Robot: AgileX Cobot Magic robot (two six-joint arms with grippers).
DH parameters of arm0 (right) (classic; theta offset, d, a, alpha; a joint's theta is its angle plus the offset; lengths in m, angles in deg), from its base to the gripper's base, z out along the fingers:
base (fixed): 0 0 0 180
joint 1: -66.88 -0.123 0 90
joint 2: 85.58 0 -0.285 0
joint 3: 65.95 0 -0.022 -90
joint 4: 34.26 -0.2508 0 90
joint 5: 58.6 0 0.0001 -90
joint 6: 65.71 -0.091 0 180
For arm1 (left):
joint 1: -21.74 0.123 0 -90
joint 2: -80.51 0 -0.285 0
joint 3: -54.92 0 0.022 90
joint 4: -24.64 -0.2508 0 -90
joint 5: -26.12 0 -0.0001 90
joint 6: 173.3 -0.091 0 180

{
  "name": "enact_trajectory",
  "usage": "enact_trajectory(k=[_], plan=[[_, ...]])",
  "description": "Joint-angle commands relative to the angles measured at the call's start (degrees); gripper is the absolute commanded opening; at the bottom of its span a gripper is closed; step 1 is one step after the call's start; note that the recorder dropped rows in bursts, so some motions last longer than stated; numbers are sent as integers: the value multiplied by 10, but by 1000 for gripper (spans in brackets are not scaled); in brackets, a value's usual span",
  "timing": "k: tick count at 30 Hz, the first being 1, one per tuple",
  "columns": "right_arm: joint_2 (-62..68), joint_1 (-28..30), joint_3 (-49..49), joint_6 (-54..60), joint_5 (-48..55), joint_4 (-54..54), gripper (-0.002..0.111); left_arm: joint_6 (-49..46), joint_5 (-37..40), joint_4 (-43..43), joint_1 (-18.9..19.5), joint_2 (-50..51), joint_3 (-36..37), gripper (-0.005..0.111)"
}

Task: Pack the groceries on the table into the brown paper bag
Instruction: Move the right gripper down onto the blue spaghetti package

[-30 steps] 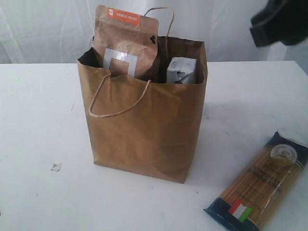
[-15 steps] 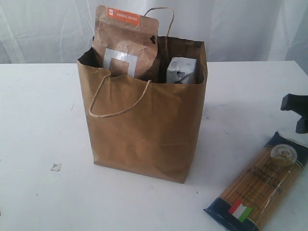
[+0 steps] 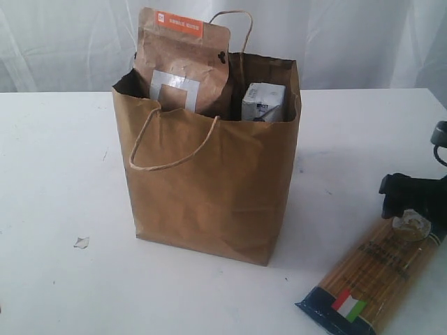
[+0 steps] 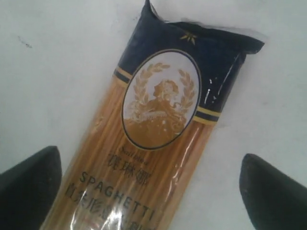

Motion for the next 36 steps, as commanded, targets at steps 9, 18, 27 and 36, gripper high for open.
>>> enact_trajectory(k=[9, 18, 27, 36], plan=[[68, 56, -4, -45, -69, -15, 94, 5, 0, 3, 2, -2, 3, 0], [142, 56, -65, -49, -75, -18, 94, 5, 0, 3, 2, -2, 3, 0], [187, 56, -92, -58, -65, -18, 94, 5, 0, 3, 2, -2, 3, 0], [224, 56, -105, -58, -53, -18, 93, 5, 0, 3, 2, -2, 3, 0]])
